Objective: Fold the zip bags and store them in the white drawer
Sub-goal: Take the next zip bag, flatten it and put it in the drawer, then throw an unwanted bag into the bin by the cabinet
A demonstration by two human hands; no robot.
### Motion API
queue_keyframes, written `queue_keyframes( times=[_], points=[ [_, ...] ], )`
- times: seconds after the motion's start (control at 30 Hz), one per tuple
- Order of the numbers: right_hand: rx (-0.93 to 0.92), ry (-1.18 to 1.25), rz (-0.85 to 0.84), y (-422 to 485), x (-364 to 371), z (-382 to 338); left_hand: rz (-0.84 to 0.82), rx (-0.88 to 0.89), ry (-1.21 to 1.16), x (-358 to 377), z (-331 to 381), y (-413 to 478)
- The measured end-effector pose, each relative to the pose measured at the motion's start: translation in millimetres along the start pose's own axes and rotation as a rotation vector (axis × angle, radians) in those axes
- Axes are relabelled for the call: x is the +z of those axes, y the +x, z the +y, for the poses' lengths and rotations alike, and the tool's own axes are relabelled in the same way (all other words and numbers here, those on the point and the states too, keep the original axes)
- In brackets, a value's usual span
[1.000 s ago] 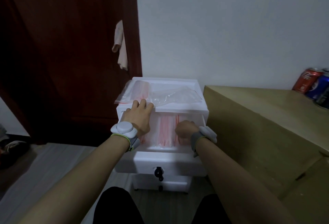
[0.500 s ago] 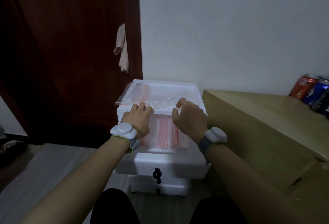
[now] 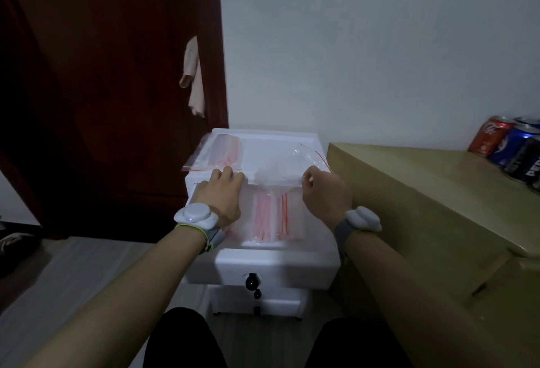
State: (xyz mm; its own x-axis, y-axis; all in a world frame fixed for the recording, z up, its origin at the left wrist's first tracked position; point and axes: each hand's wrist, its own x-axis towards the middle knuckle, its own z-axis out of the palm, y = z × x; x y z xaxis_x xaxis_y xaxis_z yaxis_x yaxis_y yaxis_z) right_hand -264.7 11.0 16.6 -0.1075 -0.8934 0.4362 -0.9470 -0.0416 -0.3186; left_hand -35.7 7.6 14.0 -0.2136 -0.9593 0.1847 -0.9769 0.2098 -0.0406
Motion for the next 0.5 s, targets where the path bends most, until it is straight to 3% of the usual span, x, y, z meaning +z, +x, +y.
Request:
queue_keyframes(
  times=[0.1, 0.27, 0.37, 0.5],
  points=[
    [0.043, 0.09, 0.084, -9, -12, 26, -0.001, 0.021, -0.016, -1, 14, 0],
    [0.189, 0.115, 0.062, -32, -39, 86, 0.072, 0.214, -0.114, 1, 84, 12],
    [0.276, 0.093, 0.059, -53, -55, 116, 0.135, 0.186, -0.231, 5, 126, 19],
    [0.389, 0.125, 0.058, -88, -72, 166, 0.129, 0.223, -0.206, 6, 180, 32]
  ],
)
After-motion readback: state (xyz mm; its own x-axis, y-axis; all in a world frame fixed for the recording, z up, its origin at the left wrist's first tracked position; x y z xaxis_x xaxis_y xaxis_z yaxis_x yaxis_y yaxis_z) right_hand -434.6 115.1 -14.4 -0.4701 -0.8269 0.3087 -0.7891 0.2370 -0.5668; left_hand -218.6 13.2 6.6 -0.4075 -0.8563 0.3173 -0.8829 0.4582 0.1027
